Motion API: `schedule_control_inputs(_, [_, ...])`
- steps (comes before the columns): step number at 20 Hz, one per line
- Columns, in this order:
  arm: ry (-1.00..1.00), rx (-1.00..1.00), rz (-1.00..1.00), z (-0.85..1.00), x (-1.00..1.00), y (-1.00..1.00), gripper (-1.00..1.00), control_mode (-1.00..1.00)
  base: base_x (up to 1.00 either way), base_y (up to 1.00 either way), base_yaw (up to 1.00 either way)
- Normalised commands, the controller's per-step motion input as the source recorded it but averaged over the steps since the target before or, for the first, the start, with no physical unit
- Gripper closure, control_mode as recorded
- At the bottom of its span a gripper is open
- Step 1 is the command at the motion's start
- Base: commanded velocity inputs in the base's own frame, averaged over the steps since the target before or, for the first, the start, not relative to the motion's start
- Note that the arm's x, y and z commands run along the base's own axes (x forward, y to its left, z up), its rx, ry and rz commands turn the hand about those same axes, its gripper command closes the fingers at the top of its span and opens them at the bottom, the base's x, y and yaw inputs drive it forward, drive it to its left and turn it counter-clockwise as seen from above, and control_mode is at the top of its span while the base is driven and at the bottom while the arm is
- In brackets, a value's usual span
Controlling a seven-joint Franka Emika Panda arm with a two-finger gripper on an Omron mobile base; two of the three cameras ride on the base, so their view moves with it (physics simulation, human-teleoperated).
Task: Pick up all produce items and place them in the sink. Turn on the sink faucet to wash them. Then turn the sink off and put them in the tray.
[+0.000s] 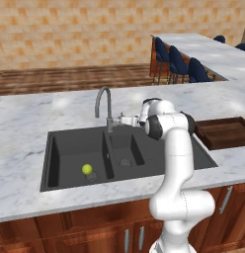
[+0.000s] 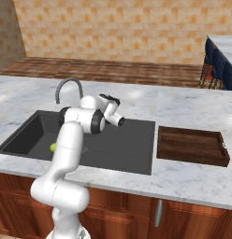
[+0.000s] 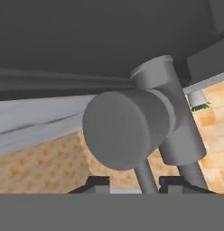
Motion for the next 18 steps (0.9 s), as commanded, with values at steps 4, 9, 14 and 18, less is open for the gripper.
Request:
schedule_control_inputs(4, [0.29, 0.0, -0.15, 0.0, 0.15, -0.21, 1.0, -1.0, 0.0, 0.0, 0.0])
schedule_control_inputs(9, [0.31, 0.0, -0.17, -0.08, 0.12, -0.57, 1.0, -1.0, 0.0, 0.0, 0.0])
schedule_control_inputs(14, [0.31, 0.0, -0.18, -0.3, 0.03, -0.66, 1.0, -1.0, 0.0, 0.0, 0.0])
schedule_control_inputs(18, [0.33, 0.0, -0.18, -0.43, 0.02, -0.82, 1.0, -1.0, 0.0, 0.0, 0.0])
